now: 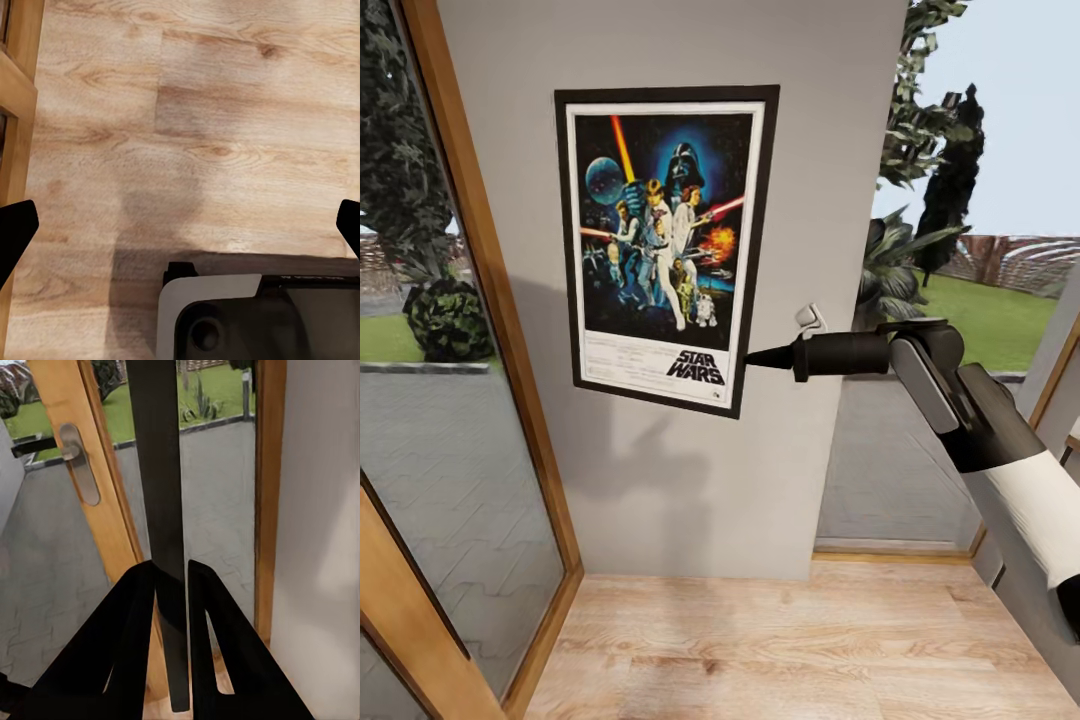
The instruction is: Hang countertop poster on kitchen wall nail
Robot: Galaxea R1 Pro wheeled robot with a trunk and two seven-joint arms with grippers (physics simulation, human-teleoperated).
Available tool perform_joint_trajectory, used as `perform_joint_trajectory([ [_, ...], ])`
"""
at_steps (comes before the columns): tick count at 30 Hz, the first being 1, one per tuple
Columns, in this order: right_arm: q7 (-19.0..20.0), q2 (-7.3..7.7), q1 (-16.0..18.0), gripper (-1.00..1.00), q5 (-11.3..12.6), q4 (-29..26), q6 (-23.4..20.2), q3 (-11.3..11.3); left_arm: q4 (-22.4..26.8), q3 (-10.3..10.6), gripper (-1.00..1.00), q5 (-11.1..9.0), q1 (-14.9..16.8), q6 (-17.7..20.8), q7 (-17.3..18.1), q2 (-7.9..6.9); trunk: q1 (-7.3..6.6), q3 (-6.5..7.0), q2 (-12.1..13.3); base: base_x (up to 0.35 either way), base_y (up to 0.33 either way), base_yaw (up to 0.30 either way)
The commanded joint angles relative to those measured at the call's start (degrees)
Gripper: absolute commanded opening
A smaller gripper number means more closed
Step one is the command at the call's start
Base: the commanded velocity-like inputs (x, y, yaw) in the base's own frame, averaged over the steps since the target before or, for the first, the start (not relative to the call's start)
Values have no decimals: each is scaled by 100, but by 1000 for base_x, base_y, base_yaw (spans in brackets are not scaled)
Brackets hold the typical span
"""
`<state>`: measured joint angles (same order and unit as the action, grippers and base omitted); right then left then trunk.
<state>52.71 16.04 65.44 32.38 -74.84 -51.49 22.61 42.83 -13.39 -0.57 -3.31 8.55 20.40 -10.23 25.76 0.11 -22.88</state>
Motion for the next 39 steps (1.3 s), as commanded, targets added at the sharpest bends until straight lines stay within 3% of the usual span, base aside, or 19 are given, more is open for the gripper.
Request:
perform_joint_trajectory([
  [1,-2,4,3,-100,28,1,-28,5,15,-20,100,-8,-3,50,34,2,2,-1,-4,0,0,0],
  [29,12,17,38,-100,31,-33,-39,-2,23,-32,100,-14,-3,50,34,-5,2,-1,-4,2,0,0],
  [39,12,22,39,-100,34,-33,-39,-2,23,-35,100,-14,-3,50,34,-5,2,-1,-4,230,0,0],
])
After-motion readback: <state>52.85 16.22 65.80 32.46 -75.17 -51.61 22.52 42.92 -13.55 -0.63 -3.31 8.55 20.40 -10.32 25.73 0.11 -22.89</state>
